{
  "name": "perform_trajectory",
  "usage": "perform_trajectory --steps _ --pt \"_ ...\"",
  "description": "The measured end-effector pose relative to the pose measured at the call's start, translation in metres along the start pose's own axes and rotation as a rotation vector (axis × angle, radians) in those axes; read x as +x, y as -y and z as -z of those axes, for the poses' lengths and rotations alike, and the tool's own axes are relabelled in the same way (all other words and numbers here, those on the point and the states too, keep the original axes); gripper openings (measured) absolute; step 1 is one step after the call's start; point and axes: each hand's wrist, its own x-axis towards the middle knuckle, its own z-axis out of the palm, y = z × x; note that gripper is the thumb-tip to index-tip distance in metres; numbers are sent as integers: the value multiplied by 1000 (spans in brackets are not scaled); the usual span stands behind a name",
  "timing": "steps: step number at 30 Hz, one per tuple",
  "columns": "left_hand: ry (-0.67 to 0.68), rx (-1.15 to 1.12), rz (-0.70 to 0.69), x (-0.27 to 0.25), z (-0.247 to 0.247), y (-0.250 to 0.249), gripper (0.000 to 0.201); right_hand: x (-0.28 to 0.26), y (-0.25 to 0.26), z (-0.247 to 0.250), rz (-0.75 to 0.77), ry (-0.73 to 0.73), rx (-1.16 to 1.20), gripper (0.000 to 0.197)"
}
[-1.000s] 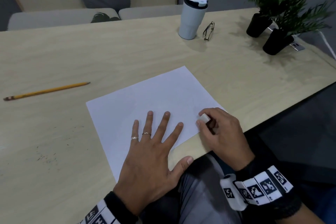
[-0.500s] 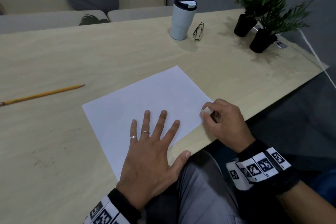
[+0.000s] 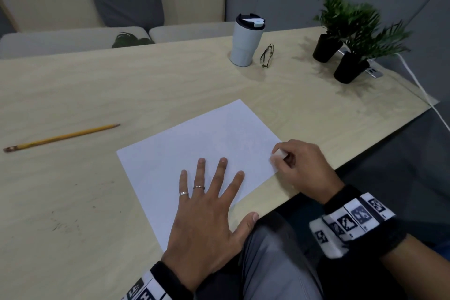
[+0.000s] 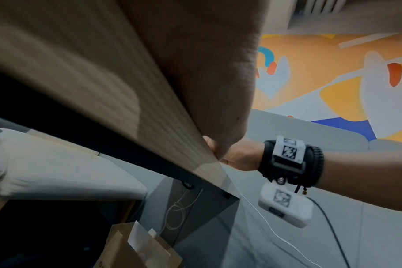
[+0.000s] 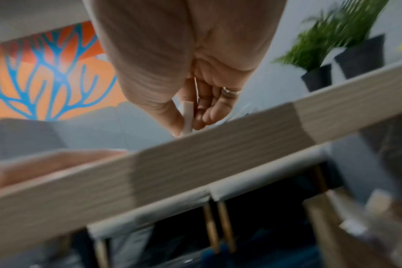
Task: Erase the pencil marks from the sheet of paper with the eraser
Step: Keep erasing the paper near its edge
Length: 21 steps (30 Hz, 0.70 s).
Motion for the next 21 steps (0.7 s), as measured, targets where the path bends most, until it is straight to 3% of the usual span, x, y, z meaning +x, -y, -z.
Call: perform_trajectory --steps 2,6,10,15,18,21 --pt "-14 -4 -2 -1 0 0 81 7 -5 9 -17 -1 1 13" --pt "-27 -19 -1 0 -3 0 79 -6 23 -5 142 146 -24 12" --pt "-45 -11 1 0 -6 -1 79 14 3 -2 33 39 -26 14" --pt "-55 -20 3 0 -7 0 78 3 21 -16 151 113 -58 11" --pt "-65 -15 1 0 -8 -1 78 18 2 -9 46 2 -23 12" --pt "-62 -18 0 -1 -8 0 78 20 6 -8 60 -12 -32 13"
